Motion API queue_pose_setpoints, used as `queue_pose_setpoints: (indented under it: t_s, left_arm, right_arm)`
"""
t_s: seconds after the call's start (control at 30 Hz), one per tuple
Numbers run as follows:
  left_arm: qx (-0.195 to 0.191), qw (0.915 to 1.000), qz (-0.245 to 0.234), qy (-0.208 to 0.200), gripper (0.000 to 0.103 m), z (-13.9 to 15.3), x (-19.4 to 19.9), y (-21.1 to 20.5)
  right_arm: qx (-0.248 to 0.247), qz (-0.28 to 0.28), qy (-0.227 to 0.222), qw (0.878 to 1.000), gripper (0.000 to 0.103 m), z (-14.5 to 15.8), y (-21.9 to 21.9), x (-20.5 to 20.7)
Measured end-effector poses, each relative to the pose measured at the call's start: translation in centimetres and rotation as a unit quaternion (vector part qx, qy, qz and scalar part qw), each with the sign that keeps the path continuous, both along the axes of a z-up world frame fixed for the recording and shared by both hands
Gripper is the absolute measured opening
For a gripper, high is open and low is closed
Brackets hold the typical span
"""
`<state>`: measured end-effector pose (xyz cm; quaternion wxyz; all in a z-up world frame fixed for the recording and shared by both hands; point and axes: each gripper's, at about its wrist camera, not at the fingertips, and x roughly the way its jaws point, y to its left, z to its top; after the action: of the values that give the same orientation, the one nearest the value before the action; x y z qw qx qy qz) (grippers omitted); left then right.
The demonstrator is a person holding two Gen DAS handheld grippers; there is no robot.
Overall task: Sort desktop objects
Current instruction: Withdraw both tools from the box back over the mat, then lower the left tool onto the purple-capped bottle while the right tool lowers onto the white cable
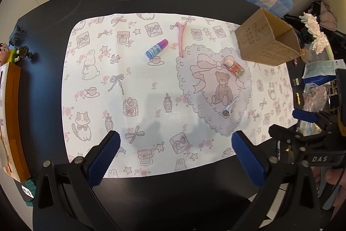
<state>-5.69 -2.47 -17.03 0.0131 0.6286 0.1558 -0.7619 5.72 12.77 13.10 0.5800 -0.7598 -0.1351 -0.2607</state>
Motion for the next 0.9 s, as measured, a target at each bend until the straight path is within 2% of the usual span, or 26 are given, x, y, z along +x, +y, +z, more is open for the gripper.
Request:
queue_pose_setpoints:
  t_s: [0.4, 0.67, 0.9]
  left_arm:
    - [-0.004, 0.9993, -0.035, -0.01, 0.103, -2.0, -2.7, -0.2]
    - [-0.017, 0.9953, -0.092, -0.027, 0.103, -5.0, -6.3, -0.2]
    - [-0.037, 0.9868, -0.152, -0.041, 0.103, -8.0, -10.5, -0.5]
  right_arm:
    - [0.018, 0.006, -0.003, 1.0, 0.103, 0.6, 0.4, 2.2]
    - [0.05, 0.015, -0.003, 0.999, 0.103, 2.8, 1.0, 4.7]
    - [0.092, 0.044, 0.001, 0.995, 0.103, 4.8, 1.8, 7.4]
